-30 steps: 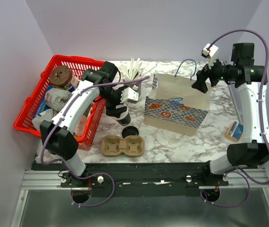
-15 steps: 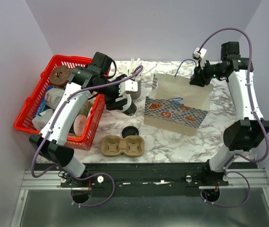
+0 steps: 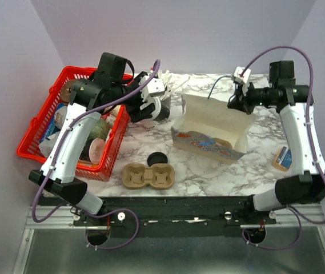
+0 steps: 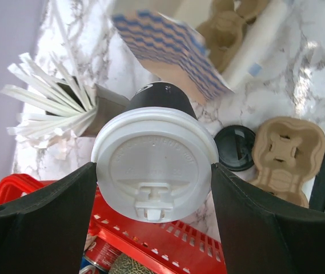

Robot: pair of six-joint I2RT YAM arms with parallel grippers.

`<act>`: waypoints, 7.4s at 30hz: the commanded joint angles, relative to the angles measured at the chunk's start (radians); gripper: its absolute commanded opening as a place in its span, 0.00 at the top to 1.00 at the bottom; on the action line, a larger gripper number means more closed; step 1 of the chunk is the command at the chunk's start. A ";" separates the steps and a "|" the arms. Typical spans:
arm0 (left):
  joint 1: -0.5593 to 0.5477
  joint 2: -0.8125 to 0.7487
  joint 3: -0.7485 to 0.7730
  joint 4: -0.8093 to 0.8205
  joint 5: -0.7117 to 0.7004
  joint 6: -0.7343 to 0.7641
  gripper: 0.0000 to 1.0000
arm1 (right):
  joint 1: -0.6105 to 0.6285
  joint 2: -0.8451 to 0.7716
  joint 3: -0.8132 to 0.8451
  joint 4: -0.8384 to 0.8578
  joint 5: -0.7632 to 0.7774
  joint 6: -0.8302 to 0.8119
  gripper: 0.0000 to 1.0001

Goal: Pack the takeout coffee

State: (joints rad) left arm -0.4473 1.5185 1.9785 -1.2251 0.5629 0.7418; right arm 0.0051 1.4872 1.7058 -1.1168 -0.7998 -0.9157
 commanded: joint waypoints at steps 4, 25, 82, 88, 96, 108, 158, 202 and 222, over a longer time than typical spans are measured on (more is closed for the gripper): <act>-0.004 -0.063 0.042 0.177 -0.031 -0.148 1.00 | 0.131 -0.269 -0.236 0.166 0.083 0.002 1.00; -0.226 -0.330 -0.188 0.244 -0.060 -0.045 1.00 | 0.294 -0.545 -0.396 0.245 0.215 0.143 0.99; -0.505 0.152 -0.119 0.196 -0.250 0.386 1.00 | 0.311 -0.539 -0.377 0.307 0.286 0.351 0.99; -0.536 0.213 -0.175 0.250 -0.380 0.392 1.00 | 0.364 -0.562 -0.411 0.316 0.306 0.344 1.00; -0.544 0.250 -0.201 0.220 -0.422 0.396 1.00 | 0.424 -0.597 -0.457 0.368 0.378 0.348 0.99; -0.544 0.304 -0.145 0.130 -0.412 0.375 1.00 | 0.438 -0.628 -0.502 0.449 0.442 0.327 0.99; -0.484 0.315 -0.250 0.331 -0.411 0.303 1.00 | 0.478 -0.667 -0.607 0.537 0.430 0.523 1.00; -0.453 0.485 0.074 -0.140 -0.222 0.585 1.00 | 0.412 -0.599 -0.501 0.336 0.375 0.652 1.00; -0.472 0.531 0.020 -0.043 -0.348 0.636 1.00 | 0.412 -0.722 -0.649 0.554 0.428 0.600 1.00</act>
State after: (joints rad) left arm -0.9123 2.0197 1.9930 -1.2675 0.2573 1.3228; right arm 0.4168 0.7837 1.0603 -0.6609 -0.4011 -0.3244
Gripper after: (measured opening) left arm 0.816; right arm 0.009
